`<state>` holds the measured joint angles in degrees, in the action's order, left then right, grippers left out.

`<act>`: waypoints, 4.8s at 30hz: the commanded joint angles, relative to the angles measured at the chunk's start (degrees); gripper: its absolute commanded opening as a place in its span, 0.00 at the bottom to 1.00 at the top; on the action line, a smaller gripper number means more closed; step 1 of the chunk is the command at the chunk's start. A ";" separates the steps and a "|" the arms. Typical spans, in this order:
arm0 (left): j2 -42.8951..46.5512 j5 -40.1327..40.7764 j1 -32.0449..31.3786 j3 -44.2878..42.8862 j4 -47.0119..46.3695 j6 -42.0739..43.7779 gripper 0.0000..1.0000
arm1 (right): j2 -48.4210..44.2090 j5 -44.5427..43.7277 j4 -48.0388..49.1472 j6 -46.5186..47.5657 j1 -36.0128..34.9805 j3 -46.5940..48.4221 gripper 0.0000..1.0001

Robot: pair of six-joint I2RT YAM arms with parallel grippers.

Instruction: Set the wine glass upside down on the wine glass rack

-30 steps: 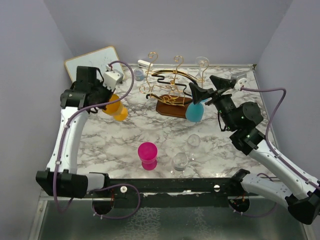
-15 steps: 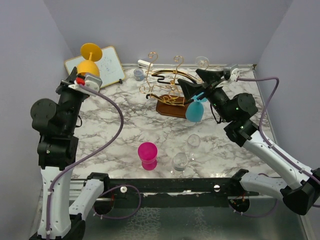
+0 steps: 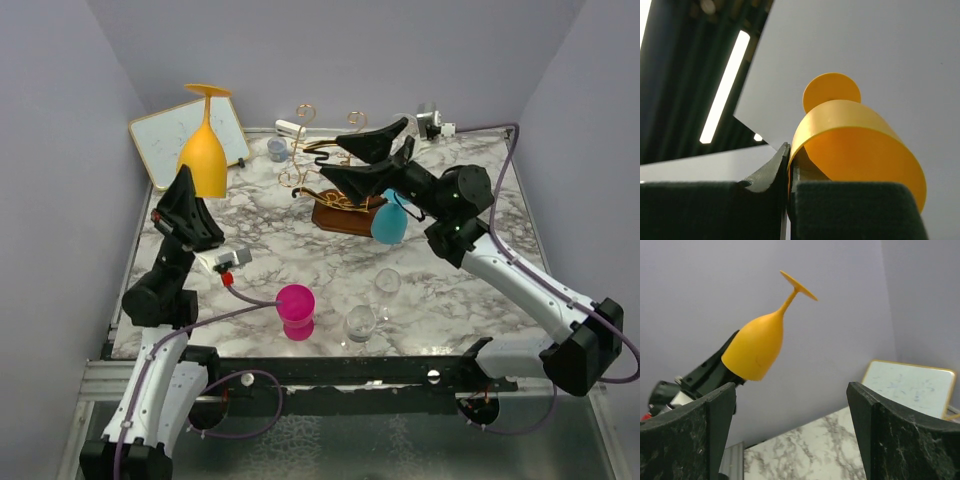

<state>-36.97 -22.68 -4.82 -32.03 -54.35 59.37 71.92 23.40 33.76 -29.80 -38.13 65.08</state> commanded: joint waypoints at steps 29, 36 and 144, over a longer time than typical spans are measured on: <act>-15.82 -18.75 -3.88 7.79 -46.48 23.08 0.00 | 34.67 5.90 28.22 -37.23 -4.27 23.98 0.67; -16.87 -19.69 -4.23 7.17 -46.07 24.52 0.00 | 38.38 5.46 26.76 -36.32 -6.33 28.45 0.67; -55.42 -13.16 -4.94 -68.11 94.41 -55.01 0.42 | 11.68 -42.81 17.94 27.70 -12.31 -23.05 0.01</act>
<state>-89.97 -31.07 -9.50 -96.18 38.26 5.72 81.60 -13.17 44.23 -4.14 -50.04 42.68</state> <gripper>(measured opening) 0.427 0.129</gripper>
